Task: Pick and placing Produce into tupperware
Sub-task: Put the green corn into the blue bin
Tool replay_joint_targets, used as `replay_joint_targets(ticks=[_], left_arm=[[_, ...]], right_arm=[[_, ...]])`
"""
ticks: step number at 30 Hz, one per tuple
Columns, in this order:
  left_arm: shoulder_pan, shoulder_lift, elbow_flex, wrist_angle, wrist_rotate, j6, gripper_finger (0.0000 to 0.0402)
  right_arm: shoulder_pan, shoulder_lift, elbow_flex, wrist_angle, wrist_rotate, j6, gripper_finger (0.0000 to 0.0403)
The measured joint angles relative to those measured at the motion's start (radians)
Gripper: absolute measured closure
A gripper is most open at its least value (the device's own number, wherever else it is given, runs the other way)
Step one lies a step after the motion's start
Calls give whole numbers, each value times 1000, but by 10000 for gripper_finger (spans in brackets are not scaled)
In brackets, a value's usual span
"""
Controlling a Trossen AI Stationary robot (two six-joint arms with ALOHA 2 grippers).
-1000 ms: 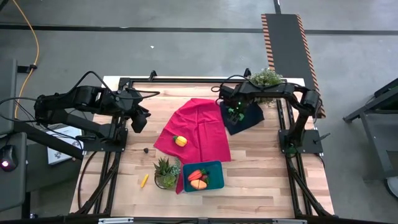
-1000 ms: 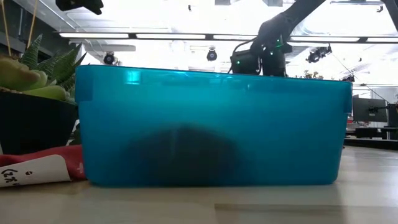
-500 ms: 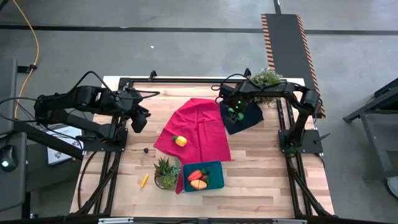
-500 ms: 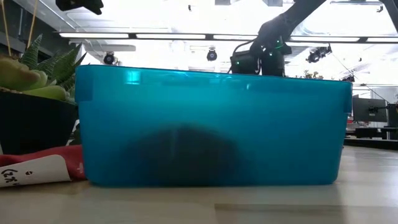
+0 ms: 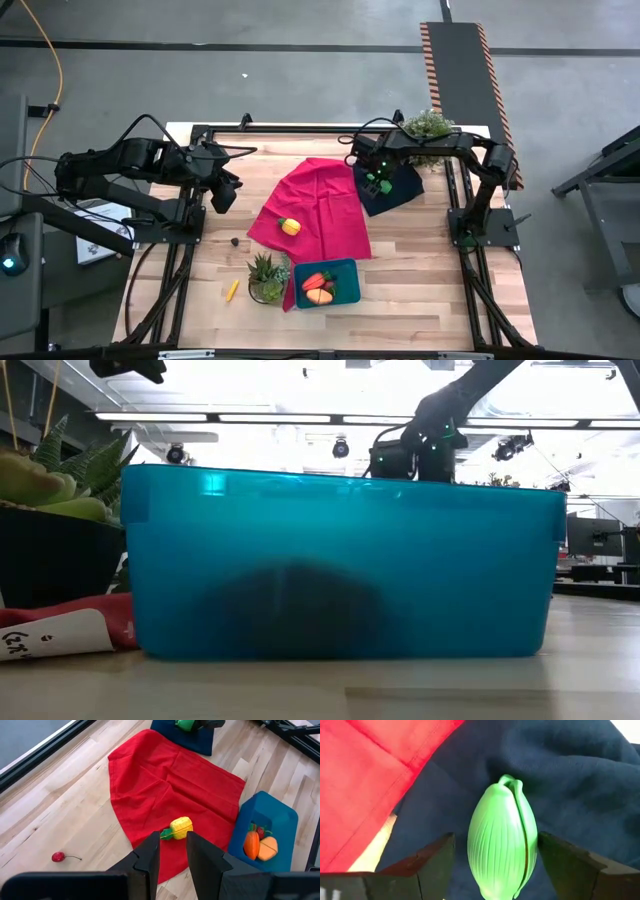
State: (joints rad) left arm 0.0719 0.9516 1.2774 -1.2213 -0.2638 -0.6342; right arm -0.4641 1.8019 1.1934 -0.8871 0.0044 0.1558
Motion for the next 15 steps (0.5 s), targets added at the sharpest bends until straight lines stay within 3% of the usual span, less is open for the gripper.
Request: replay_joint_targets(ticks=[15], left_arm=[[0,0,0,0,7,0,318]], right_arm=[[-12,43,0,-19,2,11,130]])
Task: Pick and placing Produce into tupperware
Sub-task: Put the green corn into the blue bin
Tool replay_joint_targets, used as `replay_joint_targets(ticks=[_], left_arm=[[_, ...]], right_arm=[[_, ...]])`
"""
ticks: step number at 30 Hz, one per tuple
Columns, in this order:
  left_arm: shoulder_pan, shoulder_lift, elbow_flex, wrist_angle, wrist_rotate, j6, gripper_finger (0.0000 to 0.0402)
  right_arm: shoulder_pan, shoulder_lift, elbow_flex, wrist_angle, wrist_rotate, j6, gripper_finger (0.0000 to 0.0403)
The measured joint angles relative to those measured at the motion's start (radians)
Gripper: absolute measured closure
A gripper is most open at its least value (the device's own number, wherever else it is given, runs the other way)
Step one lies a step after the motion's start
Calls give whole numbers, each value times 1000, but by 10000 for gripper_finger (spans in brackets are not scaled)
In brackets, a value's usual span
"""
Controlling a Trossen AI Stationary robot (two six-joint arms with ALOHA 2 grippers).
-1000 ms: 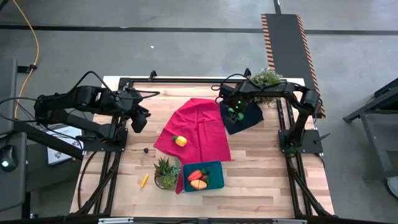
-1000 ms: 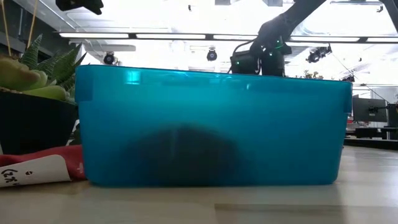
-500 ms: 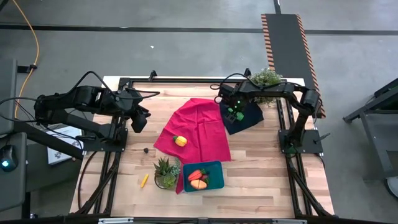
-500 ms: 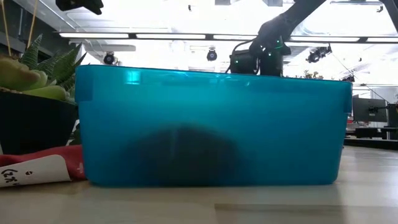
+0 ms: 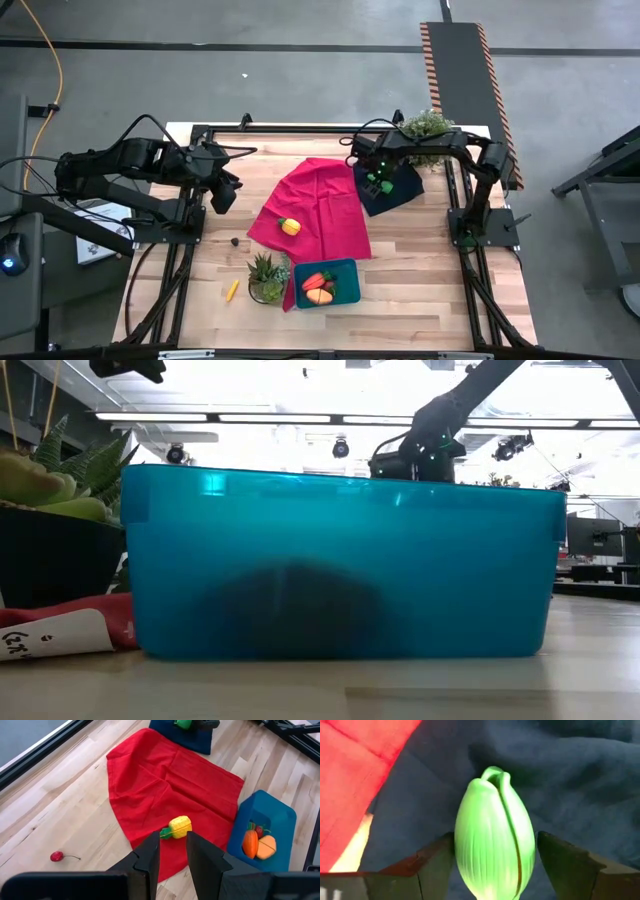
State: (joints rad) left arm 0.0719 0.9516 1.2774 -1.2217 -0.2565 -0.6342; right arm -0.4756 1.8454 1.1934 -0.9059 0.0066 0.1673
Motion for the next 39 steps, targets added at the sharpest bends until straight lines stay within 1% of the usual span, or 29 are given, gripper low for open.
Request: replay_joint_targets(ticks=[8,12,24,29,33,39], left_arm=[[0,0,0,0,2,0,318],[0,0,0,0,2,0,318],[0,0,0,0,2,0,318],[0,0,0,0,2,0,318],[0,0,0,0,2,1,318],[0,0,0,0,2,1,318]], right_arm=[[0,0,0,-5,-12,8,172],[0,0,0,-7,-15,15,187],[0,0,11,-25,-16,17,191],[0,0,72,-40,-49,36,191],[4,0,142,-38,-96,60,192],[46,0,258,-39,-129,78,192]])
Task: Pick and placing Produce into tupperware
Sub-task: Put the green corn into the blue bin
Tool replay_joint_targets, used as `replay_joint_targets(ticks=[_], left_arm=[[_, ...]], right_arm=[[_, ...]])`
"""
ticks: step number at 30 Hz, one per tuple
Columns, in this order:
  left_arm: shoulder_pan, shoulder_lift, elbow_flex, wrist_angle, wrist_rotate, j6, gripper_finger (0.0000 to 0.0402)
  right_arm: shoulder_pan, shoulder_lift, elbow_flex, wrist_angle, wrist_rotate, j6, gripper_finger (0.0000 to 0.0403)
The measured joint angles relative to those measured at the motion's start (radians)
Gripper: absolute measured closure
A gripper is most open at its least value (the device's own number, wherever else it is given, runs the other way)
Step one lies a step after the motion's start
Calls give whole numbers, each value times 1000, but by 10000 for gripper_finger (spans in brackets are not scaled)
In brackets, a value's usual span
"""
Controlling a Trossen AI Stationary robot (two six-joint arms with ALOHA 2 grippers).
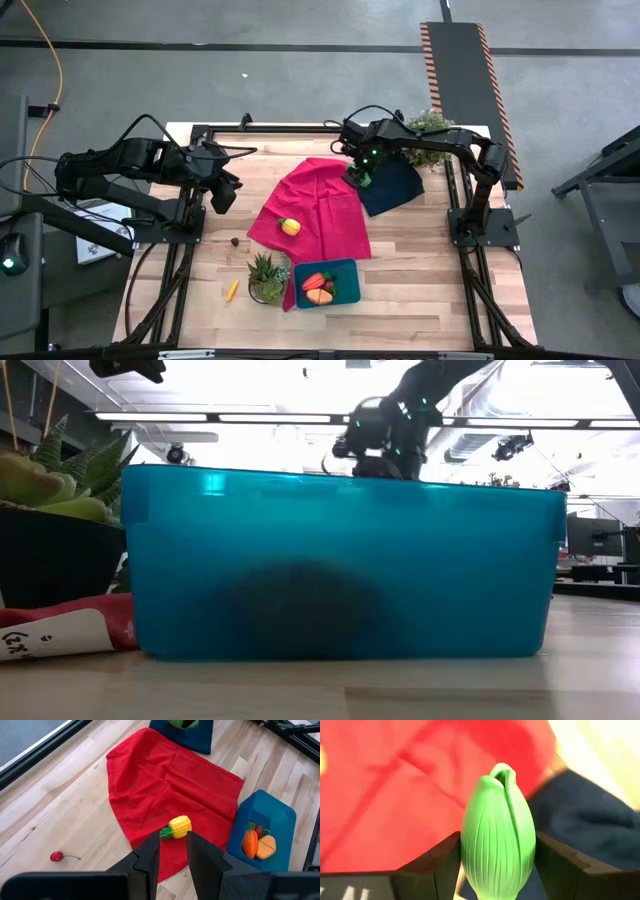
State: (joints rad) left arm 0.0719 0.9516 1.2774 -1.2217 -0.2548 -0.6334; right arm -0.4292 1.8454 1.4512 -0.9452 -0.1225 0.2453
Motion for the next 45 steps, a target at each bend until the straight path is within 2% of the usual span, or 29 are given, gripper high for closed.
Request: replay_joint_targets(ticks=[17,31,45], left_arm=[[0,0,0,0,0,77,318],[0,0,0,17,0,189,318],[0,0,0,51,-7,163,318]], right_arm=[[255,-1,265,35,-118,120,192],[446,-1,277,165,-95,238,192],[596,-1,277,179,-101,300,192]])
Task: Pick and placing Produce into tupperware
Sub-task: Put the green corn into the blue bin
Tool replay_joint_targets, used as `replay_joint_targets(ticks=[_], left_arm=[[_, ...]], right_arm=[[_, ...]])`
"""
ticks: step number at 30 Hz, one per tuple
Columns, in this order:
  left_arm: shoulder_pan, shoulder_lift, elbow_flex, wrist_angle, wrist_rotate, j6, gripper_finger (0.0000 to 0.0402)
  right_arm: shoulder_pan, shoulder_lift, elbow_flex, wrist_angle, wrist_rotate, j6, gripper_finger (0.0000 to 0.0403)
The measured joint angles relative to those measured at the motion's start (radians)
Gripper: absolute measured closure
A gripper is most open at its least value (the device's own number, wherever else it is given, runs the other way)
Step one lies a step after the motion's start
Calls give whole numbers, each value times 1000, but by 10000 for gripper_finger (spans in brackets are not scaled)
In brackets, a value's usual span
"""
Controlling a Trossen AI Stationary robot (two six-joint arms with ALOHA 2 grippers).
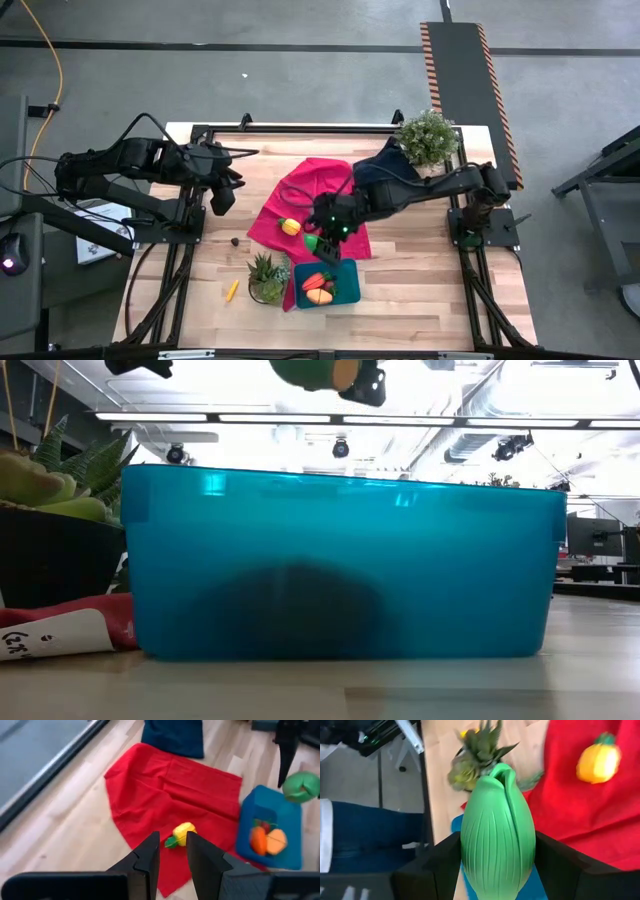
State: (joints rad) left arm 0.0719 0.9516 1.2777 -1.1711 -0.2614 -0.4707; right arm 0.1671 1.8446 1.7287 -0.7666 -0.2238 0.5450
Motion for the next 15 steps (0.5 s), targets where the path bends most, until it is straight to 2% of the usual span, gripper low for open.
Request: replay_joint_targets(ticks=[8,15], left_arm=[[0,0,0,2,187,-127,318],[-1,0,0,2,331,-254,318]], right_arm=[[87,0,0,-43,-9,107,192],[154,6,0,-41,93,140,192]])
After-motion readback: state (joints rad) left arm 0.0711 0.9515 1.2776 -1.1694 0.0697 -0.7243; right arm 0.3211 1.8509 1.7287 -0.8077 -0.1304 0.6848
